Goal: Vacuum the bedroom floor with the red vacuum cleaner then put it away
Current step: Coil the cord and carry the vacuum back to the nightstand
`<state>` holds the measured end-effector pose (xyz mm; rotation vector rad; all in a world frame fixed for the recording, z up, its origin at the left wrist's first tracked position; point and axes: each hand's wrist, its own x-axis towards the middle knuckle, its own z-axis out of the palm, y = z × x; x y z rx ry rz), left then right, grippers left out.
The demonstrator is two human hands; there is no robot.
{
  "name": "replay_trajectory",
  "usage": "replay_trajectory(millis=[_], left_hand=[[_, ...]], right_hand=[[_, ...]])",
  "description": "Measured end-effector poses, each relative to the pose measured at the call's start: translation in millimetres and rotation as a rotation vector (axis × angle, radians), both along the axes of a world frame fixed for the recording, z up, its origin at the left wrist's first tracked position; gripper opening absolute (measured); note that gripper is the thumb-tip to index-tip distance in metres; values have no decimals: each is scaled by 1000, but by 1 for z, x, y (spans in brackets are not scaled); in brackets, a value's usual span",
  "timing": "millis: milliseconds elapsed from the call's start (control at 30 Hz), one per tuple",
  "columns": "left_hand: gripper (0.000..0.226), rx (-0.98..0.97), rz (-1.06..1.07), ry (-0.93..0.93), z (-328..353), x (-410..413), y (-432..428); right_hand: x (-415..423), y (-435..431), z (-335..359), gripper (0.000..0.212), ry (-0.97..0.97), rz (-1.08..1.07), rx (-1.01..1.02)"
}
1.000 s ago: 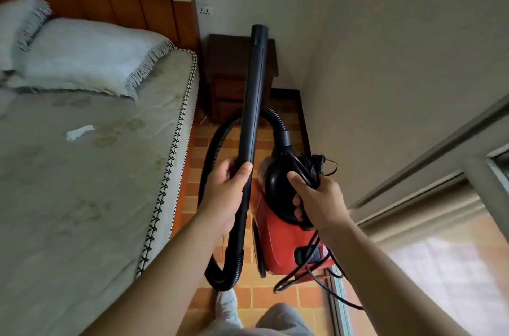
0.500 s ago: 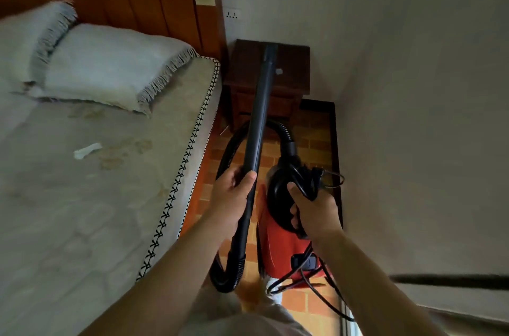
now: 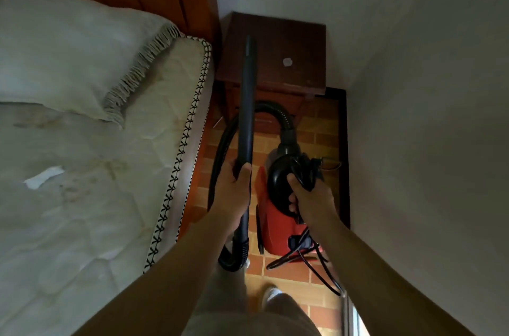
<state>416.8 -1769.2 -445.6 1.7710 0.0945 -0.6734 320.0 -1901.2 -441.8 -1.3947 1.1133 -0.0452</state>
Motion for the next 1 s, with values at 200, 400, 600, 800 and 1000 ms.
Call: replay_trajectory(millis=[200, 400, 600, 800, 1000], left_hand=[[11, 123, -84, -11, -68, 86, -42], [10, 225, -184, 49, -186, 138, -76], [12, 295, -152, 106, -324, 165, -100], [18, 381, -215, 70, -438, 188, -113], [18, 438, -277, 34, -507, 212, -123]], right_hand=[[80, -32, -78, 28, 50, -21, 32], [133, -58, -211, 38, 92, -32, 56], [169, -75, -343, 17, 87, -130, 61], [197, -89, -445, 22, 85, -172, 49], [216, -100, -521, 17, 89, -157, 66]])
